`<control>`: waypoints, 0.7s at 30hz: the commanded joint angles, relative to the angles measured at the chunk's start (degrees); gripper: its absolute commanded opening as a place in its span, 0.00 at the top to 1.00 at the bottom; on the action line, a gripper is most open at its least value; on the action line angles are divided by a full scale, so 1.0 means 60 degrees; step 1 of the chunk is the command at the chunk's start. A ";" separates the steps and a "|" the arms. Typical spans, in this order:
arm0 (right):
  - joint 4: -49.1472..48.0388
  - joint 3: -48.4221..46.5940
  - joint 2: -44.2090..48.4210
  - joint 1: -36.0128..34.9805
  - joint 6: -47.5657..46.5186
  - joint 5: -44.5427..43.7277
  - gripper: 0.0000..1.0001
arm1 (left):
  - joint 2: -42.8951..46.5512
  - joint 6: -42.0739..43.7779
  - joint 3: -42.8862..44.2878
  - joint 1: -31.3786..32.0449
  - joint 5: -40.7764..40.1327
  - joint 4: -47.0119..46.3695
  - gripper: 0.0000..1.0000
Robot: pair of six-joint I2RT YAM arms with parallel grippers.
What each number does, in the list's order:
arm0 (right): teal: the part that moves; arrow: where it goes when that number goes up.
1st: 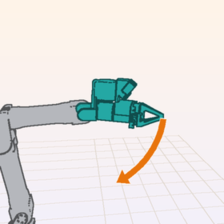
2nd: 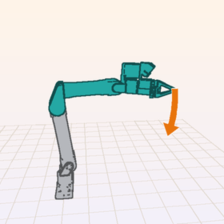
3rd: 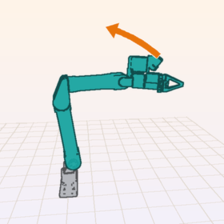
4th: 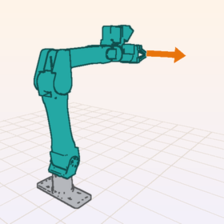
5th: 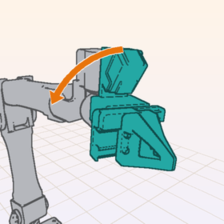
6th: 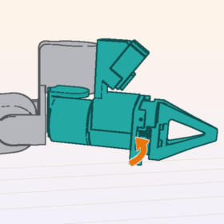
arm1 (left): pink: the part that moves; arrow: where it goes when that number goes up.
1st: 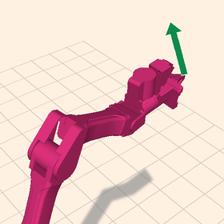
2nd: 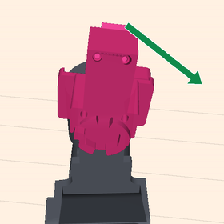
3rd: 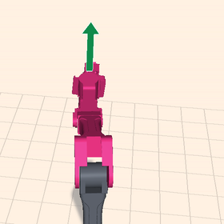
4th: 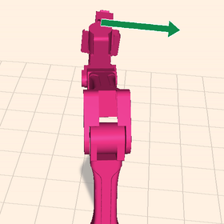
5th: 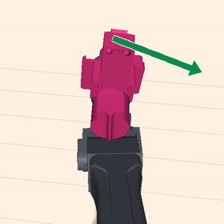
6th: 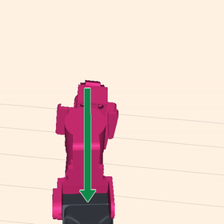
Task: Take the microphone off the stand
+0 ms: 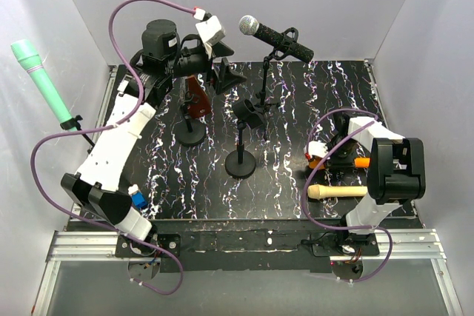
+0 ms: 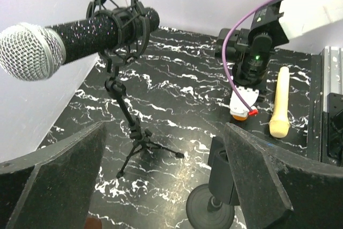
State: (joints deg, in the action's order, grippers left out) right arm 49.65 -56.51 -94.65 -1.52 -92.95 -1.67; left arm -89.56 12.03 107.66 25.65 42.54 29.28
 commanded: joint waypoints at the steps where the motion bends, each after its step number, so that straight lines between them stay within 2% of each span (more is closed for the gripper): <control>1: 0.0089 -0.0600 -0.0235 -0.0010 0.0475 -0.0030 0.47 | 0.0585 0.0805 -0.0291 -0.0012 -0.0556 0.0422 0.10; 3: 0.0119 -0.0703 -0.0206 -0.0010 0.0593 0.0204 0.26 | 0.0702 0.1113 -0.0393 -0.0012 -0.0879 0.0642 0.08; 4: 0.0148 -0.0704 -0.0148 -0.0010 0.0594 0.0495 0.24 | 0.0717 0.1303 -0.0408 -0.0012 -0.0938 0.0773 0.08; 13: 0.0499 -0.0806 -0.0118 -0.0010 0.0828 0.0688 0.24 | 0.0791 0.1408 -0.0555 -0.0012 -0.0792 0.0980 0.08; 21: 0.0894 -0.0981 0.0803 0.0004 0.0901 0.1113 0.20 | 0.0893 0.1320 -0.0745 -0.0012 -0.0601 0.1024 0.08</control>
State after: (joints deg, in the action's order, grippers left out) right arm 51.42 -59.57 -94.37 -1.52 -88.05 2.57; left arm -87.18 19.55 104.29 25.63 38.37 34.59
